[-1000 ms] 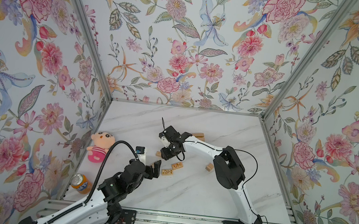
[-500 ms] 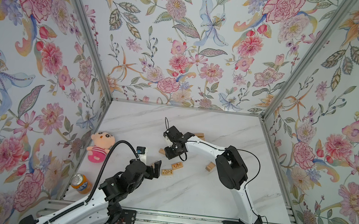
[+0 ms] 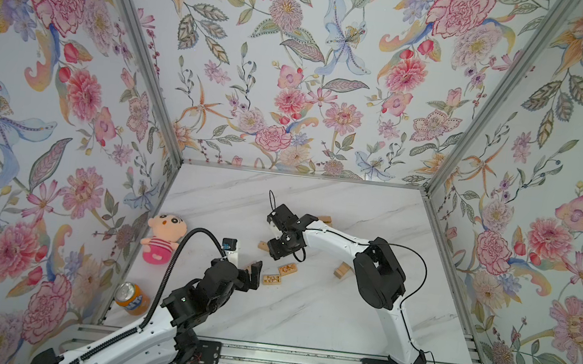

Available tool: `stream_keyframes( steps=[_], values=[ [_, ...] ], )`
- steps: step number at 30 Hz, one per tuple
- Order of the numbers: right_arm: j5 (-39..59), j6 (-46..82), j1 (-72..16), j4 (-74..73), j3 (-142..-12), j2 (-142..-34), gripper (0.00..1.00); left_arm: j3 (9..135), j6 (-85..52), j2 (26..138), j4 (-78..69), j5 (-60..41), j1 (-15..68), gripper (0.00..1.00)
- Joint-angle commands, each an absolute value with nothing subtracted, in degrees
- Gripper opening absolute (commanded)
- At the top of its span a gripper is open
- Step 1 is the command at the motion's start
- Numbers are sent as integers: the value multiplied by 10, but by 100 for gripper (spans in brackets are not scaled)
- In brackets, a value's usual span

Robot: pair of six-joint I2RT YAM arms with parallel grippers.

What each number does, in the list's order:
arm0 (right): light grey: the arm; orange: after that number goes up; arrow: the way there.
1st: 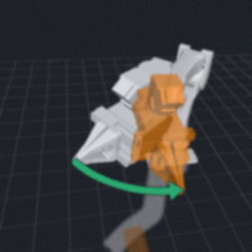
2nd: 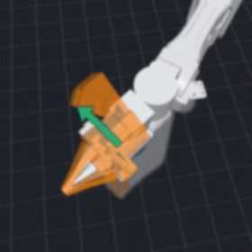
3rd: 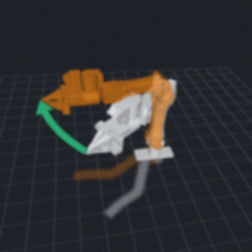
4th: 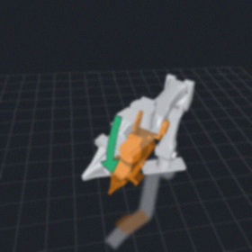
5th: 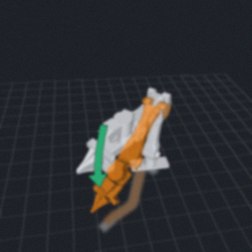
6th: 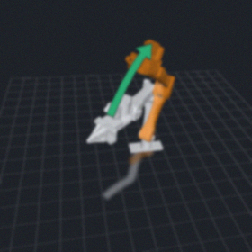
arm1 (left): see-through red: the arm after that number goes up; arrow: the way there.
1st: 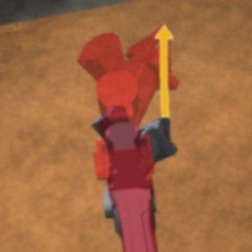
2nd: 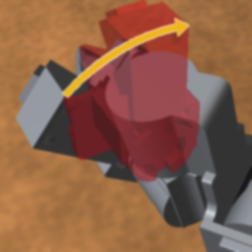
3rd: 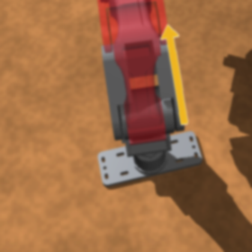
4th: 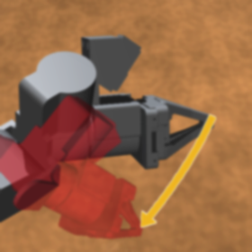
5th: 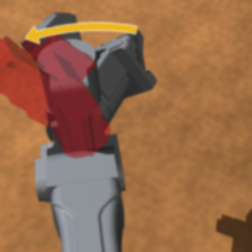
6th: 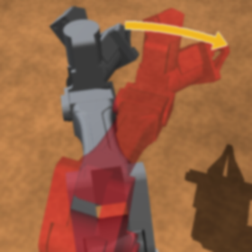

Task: Build the wood block tower
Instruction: 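Close the right gripper on the plain wooden block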

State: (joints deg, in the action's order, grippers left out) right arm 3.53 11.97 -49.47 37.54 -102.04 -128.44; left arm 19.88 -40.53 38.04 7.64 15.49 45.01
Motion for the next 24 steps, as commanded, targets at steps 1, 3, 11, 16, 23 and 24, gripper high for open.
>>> stream_keyframes(
  steps=[1, 3, 11, 16, 23, 24],
  values=[
    [37, 104, -493, 398, -1050, -1279, 59, 210, -391, 378, 69, 166, 452, 99],
    [44, 103, -495, 397, -1058, -1287, 58, 211, -391, 375, 70, 165, 452, 99],
    [38, 95, -503, 407, -1098, -1318, 57, 207, -392, 366, 75, 163, 452, 99],
    [43, 91, -504, 414, -1114, -1332, 56, 205, -390, 363, 76, 163, 452, 99],
    [40, 91, -509, 418, -1122, -1344, 56, 201, -392, 359, 78, 168, 452, 99],
    [39, 91, -510, 419, -1120, -1346, 56, 200, -392, 358, 78, 167, 452, 99]
  ],
)
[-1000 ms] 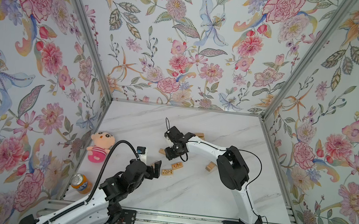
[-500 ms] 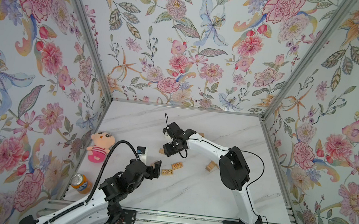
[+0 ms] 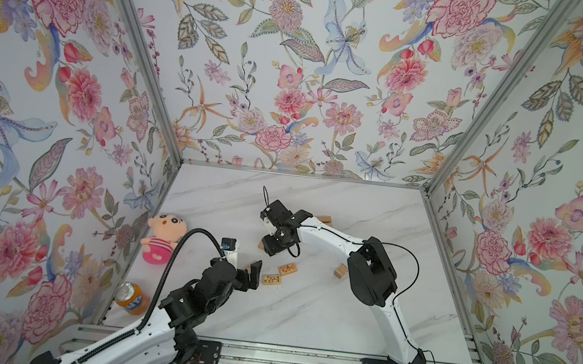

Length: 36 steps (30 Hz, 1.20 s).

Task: Build the wood block tower
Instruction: 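Close the right gripper on the plain wooden block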

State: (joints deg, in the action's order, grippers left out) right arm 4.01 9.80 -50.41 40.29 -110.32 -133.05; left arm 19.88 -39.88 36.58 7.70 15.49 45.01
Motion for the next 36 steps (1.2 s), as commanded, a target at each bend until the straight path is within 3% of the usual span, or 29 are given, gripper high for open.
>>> stream_keyframes(
  steps=[1, 27, 36],
  values=[
    [38, 90, -511, 419, -1121, -1348, 55, 200, -392, 357, 77, 168, 452, 99],
    [2, 85, -512, 427, -1131, -1362, 49, 192, -390, 349, 73, 168, 452, 99],
    [-12, 82, -513, 432, -1135, -1363, 35, 191, -388, 352, 69, 168, 452, 99]
  ],
)
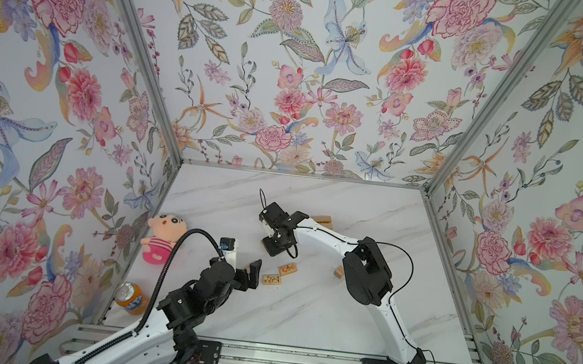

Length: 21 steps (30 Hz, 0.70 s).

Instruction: Build the wood block tower

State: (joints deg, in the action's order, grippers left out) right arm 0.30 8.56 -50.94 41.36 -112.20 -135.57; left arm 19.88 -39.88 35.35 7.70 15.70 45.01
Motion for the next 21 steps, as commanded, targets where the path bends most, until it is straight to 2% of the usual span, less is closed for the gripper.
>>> stream_keyframes(
  steps=[1, 8, 21],
  values=[
    [-14, 81, -513, 432, -1135, -1362, 34, 191, -387, 353, 69, 167, 451, 99],
    [-34, 89, -511, 432, -1134, -1343, 28, 194, -383, 361, 63, 167, 451, 99],
    [-22, 103, -492, 432, -1133, -1315, 27, 208, -362, 388, 44, 162, 444, 99]
  ],
)
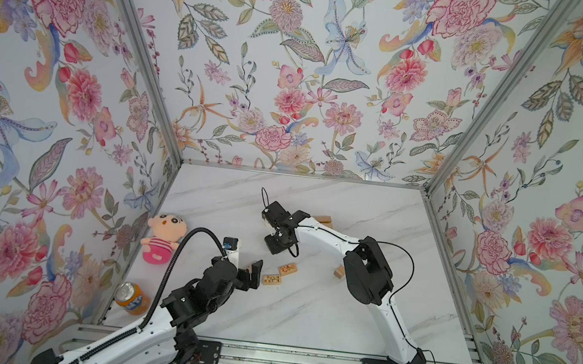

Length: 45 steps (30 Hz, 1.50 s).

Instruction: Build the wood block tower

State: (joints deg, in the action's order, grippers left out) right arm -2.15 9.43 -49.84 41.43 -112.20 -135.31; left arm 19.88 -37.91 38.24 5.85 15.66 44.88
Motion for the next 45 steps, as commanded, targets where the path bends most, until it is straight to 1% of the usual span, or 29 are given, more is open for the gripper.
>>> stream_keyframes(
  steps=[1, 15, 28, 37, 45],
  values=[
    [-21, 103, -491, 432, -1134, -1313, 27, 211, -360, 392, 42, 160, 443, 99],
    [-25, 101, -455, 432, -1125, -1270, 27, 245, -319, 457, 6, 133, 429, 99],
    [-38, 102, -376, 431, -1072, -1226, 27, 301, -280, 566, -56, 79, 414, 99],
    [-40, 115, -330, 432, -1048, -1221, 27, 348, -271, 650, -98, 33, 413, 99],
    [-42, 129, -318, 432, -1051, -1231, 28, 370, -265, 683, -112, 18, 413, 99]
  ],
)
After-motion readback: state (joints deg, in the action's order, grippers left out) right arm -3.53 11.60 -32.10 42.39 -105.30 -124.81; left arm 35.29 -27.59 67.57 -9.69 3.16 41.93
